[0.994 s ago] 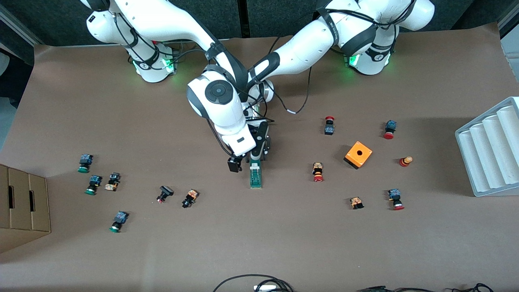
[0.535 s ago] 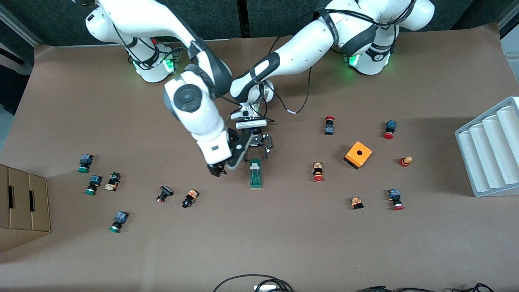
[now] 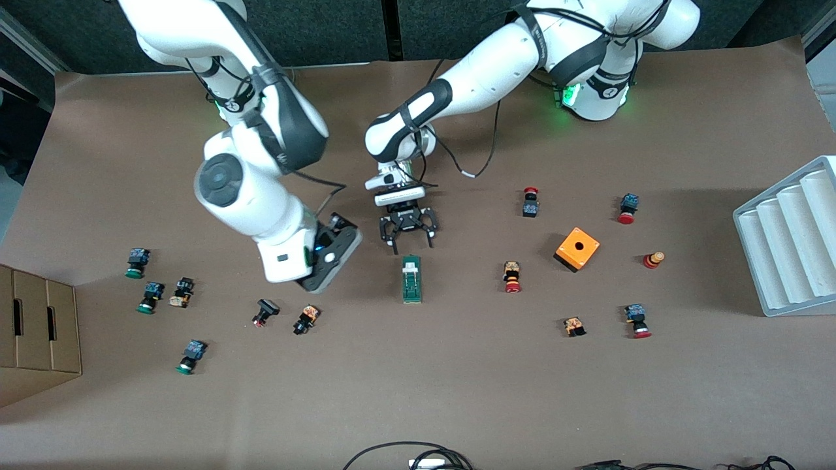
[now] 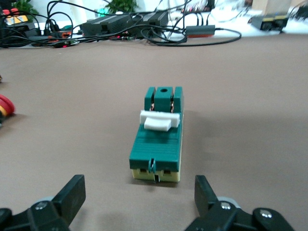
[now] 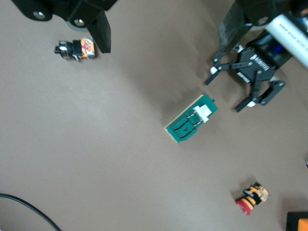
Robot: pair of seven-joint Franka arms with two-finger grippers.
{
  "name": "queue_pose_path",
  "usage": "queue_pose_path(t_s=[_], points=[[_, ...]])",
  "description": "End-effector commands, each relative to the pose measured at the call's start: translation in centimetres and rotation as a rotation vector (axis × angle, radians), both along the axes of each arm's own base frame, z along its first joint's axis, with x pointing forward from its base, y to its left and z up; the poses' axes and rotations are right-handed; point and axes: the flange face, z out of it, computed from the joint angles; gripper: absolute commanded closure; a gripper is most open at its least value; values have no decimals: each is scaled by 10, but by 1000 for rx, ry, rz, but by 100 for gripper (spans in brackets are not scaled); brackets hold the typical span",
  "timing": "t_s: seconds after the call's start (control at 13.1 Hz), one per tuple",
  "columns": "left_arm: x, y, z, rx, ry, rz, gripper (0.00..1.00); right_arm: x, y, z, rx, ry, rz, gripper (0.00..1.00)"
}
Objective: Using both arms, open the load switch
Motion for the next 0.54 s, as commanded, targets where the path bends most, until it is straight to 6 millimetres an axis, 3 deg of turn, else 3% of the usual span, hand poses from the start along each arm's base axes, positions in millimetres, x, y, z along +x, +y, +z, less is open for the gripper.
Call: queue_pose_path(t_s=[0.0,0.23,0.46], points=[[1,-7,41,86,84,6,0,3,-20,15,30,44,-96,0],[1,-11,79,193,205,-24,0,3,-32,24,31,71,-174,0],[2,-10,106,309,299,-88,0,4,-59,33,15,121,-250,0]])
